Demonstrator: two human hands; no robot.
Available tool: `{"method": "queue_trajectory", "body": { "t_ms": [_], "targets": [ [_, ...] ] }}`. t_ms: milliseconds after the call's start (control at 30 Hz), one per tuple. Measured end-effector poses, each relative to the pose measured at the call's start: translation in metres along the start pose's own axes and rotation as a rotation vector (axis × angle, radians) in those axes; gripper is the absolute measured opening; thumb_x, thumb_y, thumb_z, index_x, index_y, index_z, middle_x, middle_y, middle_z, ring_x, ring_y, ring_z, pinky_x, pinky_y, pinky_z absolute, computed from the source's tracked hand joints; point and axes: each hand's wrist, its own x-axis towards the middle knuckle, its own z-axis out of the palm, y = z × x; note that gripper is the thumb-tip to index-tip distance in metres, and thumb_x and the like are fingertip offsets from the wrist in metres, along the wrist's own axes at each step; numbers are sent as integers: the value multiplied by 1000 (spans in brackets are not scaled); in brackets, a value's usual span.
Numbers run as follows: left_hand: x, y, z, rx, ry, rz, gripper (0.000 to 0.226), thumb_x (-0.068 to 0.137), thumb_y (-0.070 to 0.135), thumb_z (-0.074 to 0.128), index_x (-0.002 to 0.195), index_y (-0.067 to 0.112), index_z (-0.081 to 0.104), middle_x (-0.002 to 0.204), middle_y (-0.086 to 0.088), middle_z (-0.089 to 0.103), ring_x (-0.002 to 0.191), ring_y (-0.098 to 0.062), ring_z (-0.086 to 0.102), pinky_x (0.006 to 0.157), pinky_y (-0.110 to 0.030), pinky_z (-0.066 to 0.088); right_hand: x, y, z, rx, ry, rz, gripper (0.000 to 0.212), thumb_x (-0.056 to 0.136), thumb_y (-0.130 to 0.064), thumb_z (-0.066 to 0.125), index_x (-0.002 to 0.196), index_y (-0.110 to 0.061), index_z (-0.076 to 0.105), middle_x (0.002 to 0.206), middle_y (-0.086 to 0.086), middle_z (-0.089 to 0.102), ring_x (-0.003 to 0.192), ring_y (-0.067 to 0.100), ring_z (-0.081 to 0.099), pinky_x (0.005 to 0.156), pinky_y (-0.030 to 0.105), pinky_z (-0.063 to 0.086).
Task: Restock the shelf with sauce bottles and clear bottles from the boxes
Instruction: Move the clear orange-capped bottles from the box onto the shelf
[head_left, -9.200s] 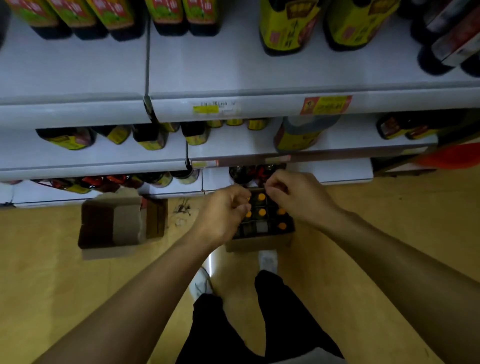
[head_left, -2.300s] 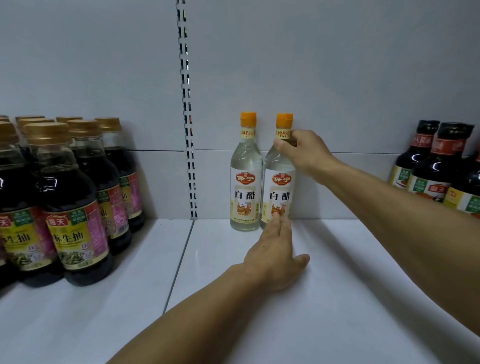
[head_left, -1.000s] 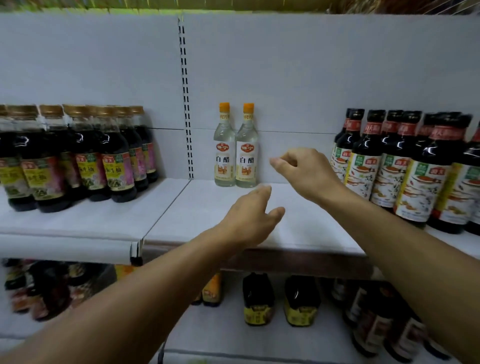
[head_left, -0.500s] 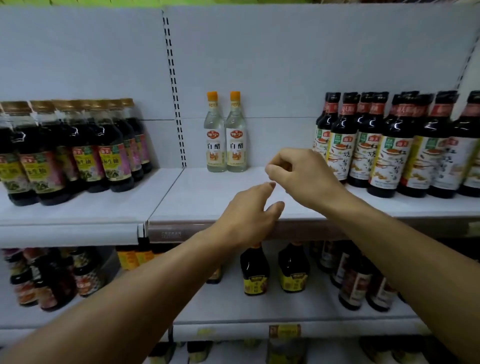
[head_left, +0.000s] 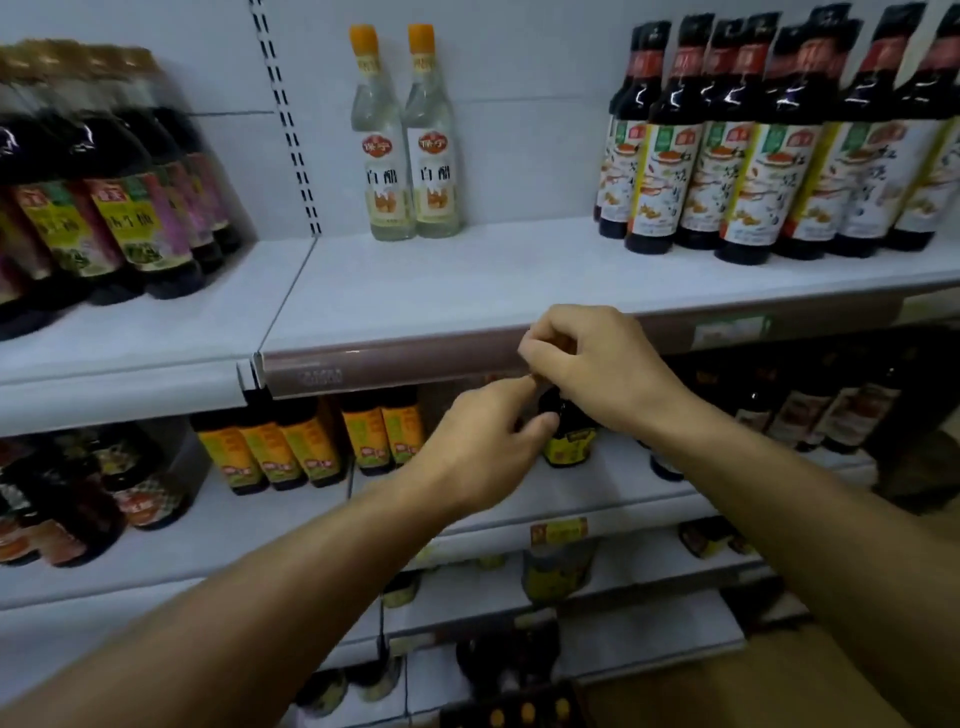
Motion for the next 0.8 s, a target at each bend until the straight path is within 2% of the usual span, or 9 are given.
{"method": "queue_trajectory", "body": {
  "t_ms": [67, 100, 233, 333, 467, 600, 667, 733, 800],
  "targets": [
    [-5, -14, 17, -14, -58, -46, 21, 98, 33, 51, 115, 25, 60, 98, 4, 67, 82, -9, 61, 73, -37, 54, -14, 14, 13, 13, -26, 30, 17, 92, -24, 60, 77, -31, 64, 74, -14, 65, 73, -2, 59, 60, 13, 43],
    [-6, -22, 26, -15, -83, -62, 23, 98, 34, 51, 117, 24, 60, 102, 3, 67, 86, -9, 61, 76, -38, 54, -21, 21, 20, 18, -37, 42, 18, 93, -24, 60, 77, -31, 64, 75, -14, 64, 73, -4, 59, 58, 9, 41],
    [-13, -55, 66, -60, -200, -116, 46, 99, 36, 50, 143, 25, 44, 137, 1, 56, 120, -12, 54, 101, -34, 46, -46, 58, 49, 37, -100, 124, 14, 95, -24, 59, 81, -27, 65, 76, -13, 64, 72, -3, 58, 59, 13, 44],
    [-21, -76, 92, -92, -235, -140, 51, 100, 34, 50, 149, 27, 38, 145, 4, 50, 126, -12, 50, 97, -22, 39, -65, 83, 69, 65, -123, 175, 16, 93, -22, 60, 79, -27, 64, 73, -13, 62, 70, -4, 57, 57, 11, 39],
    [-31, -101, 130, -121, -270, -153, 40, 99, 28, 52, 140, 31, 49, 133, 2, 61, 111, -11, 58, 87, -25, 49, -92, 119, 98, 94, -165, 244, 15, 93, -21, 61, 79, -23, 65, 72, -12, 61, 71, -6, 56, 57, 7, 39],
    [-47, -128, 171, -178, -329, -226, 44, 99, 25, 53, 142, 30, 47, 130, -4, 62, 113, -18, 58, 93, -32, 48, -120, 156, 124, 105, -233, 318, 13, 94, -22, 61, 81, -23, 65, 69, -14, 58, 66, -6, 54, 54, 8, 37],
    [-57, -143, 193, -194, -381, -310, 41, 100, 28, 52, 141, 29, 48, 119, -1, 64, 105, -22, 60, 94, -39, 48, -137, 175, 138, 122, -269, 363, 13, 94, -21, 61, 81, -23, 66, 70, -15, 59, 66, -7, 54, 55, 8, 37],
    [-68, -160, 218, -204, -424, -372, 31, 100, 29, 51, 131, 33, 55, 108, 11, 63, 89, -20, 64, 83, -41, 56, -156, 197, 154, 124, -303, 426, 12, 93, -20, 62, 82, -21, 67, 73, -15, 60, 68, -7, 55, 57, 10, 39],
    [-78, -179, 245, -166, -451, -393, 25, 100, 30, 51, 123, 31, 60, 99, 9, 68, 77, -9, 62, 62, -27, 51, -177, 219, 171, 124, -339, 488, 10, 94, -21, 62, 85, -20, 68, 75, -14, 61, 70, -3, 55, 60, 17, 41]
  ]
}}
